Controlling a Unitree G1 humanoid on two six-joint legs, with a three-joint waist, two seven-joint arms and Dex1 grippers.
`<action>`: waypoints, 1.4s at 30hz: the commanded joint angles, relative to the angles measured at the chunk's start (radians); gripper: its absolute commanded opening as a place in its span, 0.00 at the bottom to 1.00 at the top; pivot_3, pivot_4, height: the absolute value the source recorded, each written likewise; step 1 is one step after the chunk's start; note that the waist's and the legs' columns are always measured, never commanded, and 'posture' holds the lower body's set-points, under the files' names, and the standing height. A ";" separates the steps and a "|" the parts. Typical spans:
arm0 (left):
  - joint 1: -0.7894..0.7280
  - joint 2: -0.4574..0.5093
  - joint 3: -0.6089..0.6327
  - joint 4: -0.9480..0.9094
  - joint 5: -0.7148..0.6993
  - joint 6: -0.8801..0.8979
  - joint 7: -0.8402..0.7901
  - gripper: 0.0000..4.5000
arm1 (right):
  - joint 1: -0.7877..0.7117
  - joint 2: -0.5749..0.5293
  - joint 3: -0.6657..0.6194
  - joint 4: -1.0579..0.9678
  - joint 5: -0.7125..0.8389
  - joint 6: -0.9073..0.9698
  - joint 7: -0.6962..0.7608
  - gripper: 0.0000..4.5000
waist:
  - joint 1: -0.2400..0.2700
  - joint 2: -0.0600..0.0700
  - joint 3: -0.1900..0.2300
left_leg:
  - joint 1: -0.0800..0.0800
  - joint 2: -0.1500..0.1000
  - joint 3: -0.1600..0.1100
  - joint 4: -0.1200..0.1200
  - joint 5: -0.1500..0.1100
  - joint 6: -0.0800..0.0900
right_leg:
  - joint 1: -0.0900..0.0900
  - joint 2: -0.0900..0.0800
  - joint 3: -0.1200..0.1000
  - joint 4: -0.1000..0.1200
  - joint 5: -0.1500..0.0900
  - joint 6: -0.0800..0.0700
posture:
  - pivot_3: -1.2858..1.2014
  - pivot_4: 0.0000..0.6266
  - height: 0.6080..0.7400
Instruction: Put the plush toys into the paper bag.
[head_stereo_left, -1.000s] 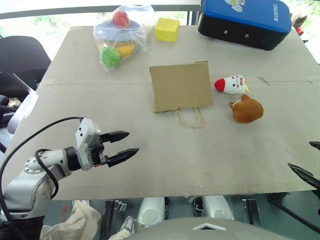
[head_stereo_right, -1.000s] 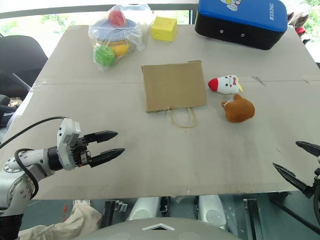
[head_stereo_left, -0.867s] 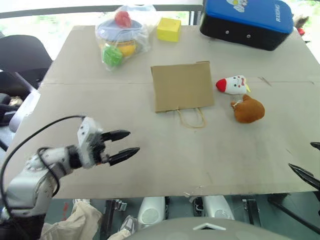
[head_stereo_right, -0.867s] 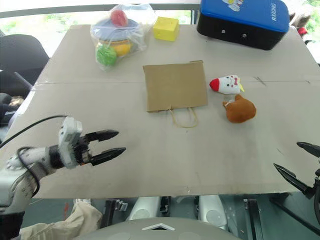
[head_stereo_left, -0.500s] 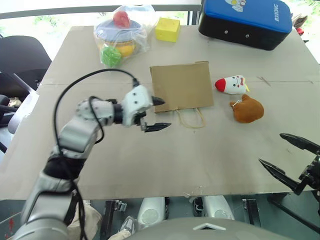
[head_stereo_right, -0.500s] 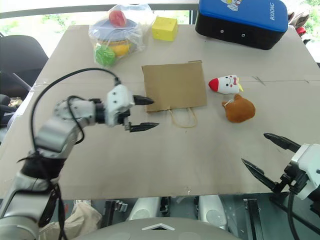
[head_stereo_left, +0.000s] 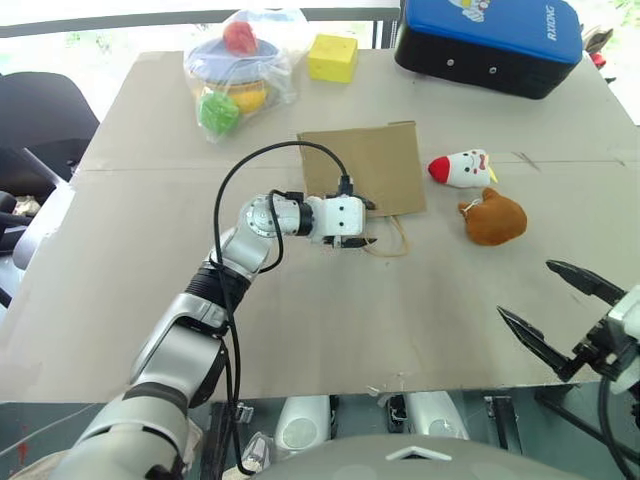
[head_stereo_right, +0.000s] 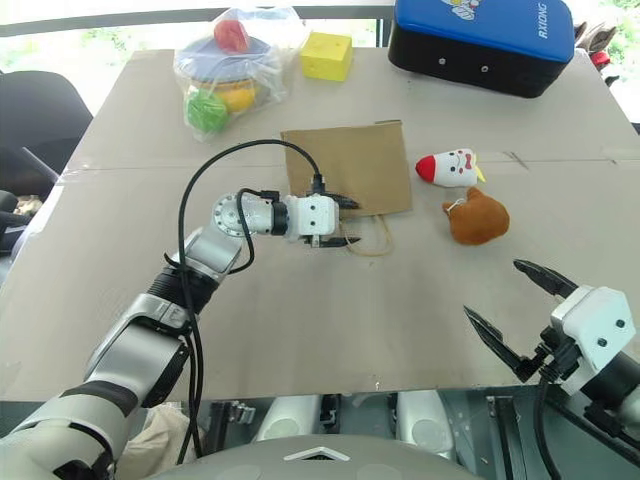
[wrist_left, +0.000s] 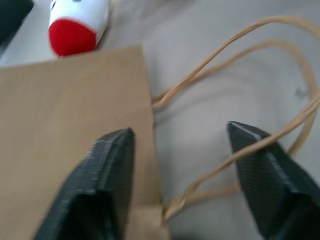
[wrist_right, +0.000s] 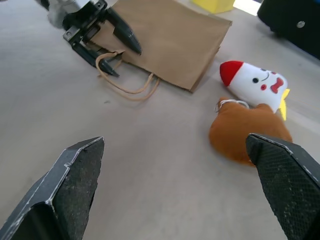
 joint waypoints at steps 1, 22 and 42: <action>0.006 -0.019 0.108 -0.050 -0.149 0.177 -0.033 0.32 | -0.064 0.016 0.044 -0.042 0.037 0.106 -0.132 1.00 | 0.000 0.000 0.000 | 0.000 0.000 0.000 0.000 0.000 0.000 | 0.000 0.000 0.000 0.001 0.000 0.000 | 0.52 0.24 1.00; 0.038 -0.197 0.668 -0.706 -0.969 1.394 0.590 0.00 | -0.869 -0.124 0.370 0.345 0.041 0.760 -0.448 0.02 | 0.000 0.000 0.000 | -0.006 0.000 -0.006 0.009 0.000 0.000 | 0.000 -0.006 -0.003 0.001 0.000 0.000 | 0.52 0.24 1.00; -0.003 -0.218 0.649 -0.684 -1.004 1.346 0.719 0.00 | -0.968 -0.234 0.511 0.572 -0.086 0.782 -0.326 0.53 | 0.001 0.000 0.000 | -0.007 0.000 -0.005 0.010 0.000 0.000 | -0.001 -0.006 -0.003 0.001 0.000 0.000 | 0.52 0.24 1.00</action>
